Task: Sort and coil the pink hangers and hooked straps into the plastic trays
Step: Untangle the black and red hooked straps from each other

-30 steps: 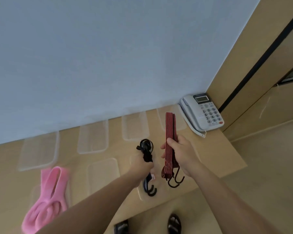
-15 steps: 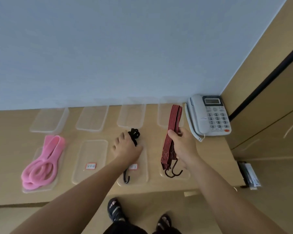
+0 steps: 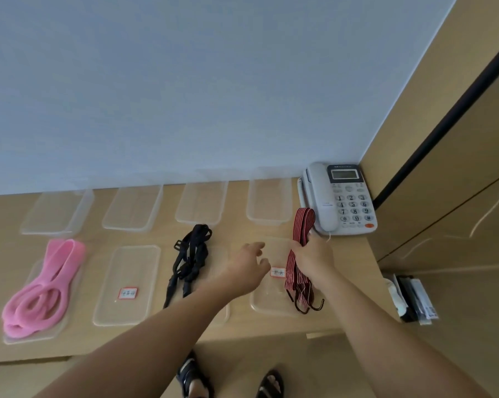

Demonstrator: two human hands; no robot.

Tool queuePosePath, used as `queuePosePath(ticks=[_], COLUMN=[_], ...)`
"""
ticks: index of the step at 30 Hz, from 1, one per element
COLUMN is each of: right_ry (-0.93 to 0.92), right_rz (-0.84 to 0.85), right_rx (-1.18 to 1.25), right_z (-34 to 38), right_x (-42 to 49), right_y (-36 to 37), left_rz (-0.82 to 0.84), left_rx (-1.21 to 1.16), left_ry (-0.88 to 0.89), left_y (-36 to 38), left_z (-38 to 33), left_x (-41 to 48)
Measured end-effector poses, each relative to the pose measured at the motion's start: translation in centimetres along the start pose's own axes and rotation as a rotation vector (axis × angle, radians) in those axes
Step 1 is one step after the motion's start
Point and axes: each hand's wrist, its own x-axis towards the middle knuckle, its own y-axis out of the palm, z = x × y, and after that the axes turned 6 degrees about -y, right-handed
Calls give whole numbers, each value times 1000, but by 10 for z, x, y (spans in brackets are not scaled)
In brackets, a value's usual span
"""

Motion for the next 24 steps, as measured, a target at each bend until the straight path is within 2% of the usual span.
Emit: queuePosePath(ticks=[5, 11, 17, 24], right_ry=[-12, -2, -11, 29], right_rz=[29, 18, 30, 58], right_rx=[-94, -181, -185, -243], right_z=[-5, -15, -18, -14], right_x=[10, 5, 3, -4], right_y=[8, 0, -5, -11], left_rz=[179, 188, 287, 230], left_rx=[-30, -29, -111, -228], left_ry=[2, 14, 56, -75], left_y=[14, 21, 23, 12], left_z=[-14, -23, -36, -27], left_x=[8, 16, 14, 2])
